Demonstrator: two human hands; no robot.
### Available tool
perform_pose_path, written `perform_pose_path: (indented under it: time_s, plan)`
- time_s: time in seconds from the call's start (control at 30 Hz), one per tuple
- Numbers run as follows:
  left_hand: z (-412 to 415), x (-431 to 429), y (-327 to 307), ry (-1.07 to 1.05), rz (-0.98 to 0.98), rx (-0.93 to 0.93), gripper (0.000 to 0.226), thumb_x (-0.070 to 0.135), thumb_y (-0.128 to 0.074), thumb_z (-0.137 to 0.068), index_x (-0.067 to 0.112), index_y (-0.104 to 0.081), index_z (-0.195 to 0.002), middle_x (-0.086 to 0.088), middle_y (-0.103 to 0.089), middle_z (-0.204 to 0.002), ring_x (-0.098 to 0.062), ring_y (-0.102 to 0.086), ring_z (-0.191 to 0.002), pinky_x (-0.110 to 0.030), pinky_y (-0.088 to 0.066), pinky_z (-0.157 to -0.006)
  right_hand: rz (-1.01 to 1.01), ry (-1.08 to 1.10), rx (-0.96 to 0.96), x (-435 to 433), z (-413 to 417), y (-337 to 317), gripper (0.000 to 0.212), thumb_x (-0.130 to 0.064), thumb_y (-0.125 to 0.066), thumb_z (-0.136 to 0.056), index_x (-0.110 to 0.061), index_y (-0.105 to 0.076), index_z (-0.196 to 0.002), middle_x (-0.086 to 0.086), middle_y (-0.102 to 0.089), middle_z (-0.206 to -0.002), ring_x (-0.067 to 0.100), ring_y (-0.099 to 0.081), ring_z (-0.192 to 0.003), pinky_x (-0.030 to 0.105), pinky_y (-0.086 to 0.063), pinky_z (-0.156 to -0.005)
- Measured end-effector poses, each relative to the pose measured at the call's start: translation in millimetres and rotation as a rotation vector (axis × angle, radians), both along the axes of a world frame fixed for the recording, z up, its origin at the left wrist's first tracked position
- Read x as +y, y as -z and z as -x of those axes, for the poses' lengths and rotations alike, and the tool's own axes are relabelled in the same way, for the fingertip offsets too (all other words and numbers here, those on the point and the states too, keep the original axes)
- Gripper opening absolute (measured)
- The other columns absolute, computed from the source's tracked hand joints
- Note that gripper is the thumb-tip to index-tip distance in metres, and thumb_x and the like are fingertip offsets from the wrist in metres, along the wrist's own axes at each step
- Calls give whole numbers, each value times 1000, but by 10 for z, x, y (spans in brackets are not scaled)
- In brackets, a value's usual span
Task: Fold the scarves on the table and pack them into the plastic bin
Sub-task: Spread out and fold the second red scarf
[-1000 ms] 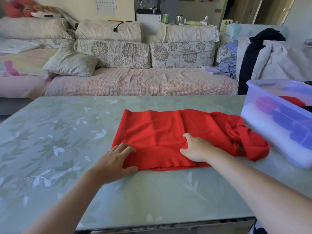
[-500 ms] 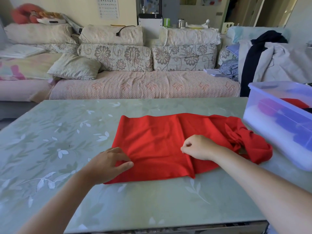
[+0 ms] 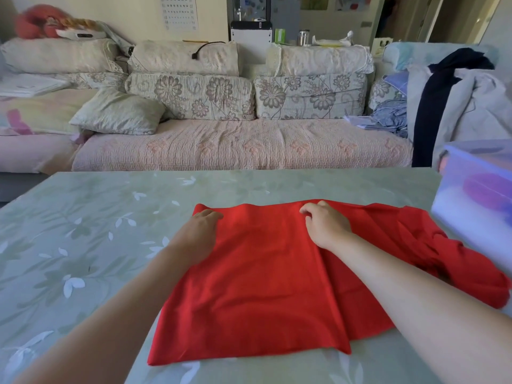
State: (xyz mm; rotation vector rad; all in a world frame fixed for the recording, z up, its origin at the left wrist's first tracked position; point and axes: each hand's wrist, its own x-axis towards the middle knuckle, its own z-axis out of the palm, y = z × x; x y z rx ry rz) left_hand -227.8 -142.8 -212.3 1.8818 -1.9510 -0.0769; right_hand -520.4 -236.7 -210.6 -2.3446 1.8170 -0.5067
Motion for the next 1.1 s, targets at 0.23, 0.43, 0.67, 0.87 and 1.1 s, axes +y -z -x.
perform_pose_path:
  time_s: [0.23,0.43,0.67,0.87,1.1]
  plan:
    - [-118,-280,168,-39,-189,-43,50,38,-33,-104,22,-31,-152,2,-31,-158,-16,-26,-145,-33,-20,-118,137,-31,-58,-363,-212,188,30,-22,-49,-99,-28,-70,-119,2,-63,-116,26,-62,-110,34,-47,-84]
    - [-291,-296,278,-203,-324,-166,61,58,-17,-100,34,-12,-156,8,-3,-164,-11,5,-150,-45,6,-121,196,-31,84,-529,-483,161,32,-15,-52,-94,-22,-69,-121,5,-59,-116,29,-59,-109,38,-44,-88]
    - [-13,-257,136,-250,-107,-381,50,28,-33,-94,20,-41,-143,-3,-35,-154,-25,-29,-141,-39,-18,-114,395,-190,236,-305,-671,219,37,-23,-48,-92,-25,-63,-126,6,-52,-140,28,-48,-125,43,-33,-102]
    - [398,-34,268,-168,-192,-153,63,57,-26,-98,26,-24,-153,2,-19,-161,-20,-12,-149,-44,-9,-121,-162,-309,226,-162,-634,278,60,-56,-26,-103,-33,-18,-158,5,-7,-167,22,-4,-154,42,-5,-124]
    - [10,328,310,-127,-292,-217,77,70,-7,-88,35,-1,-156,9,6,-164,-11,12,-150,-41,7,-122,-71,-393,248,189,-702,172,61,-56,-29,-102,-33,-20,-157,4,-7,-167,20,-3,-154,43,-3,-124]
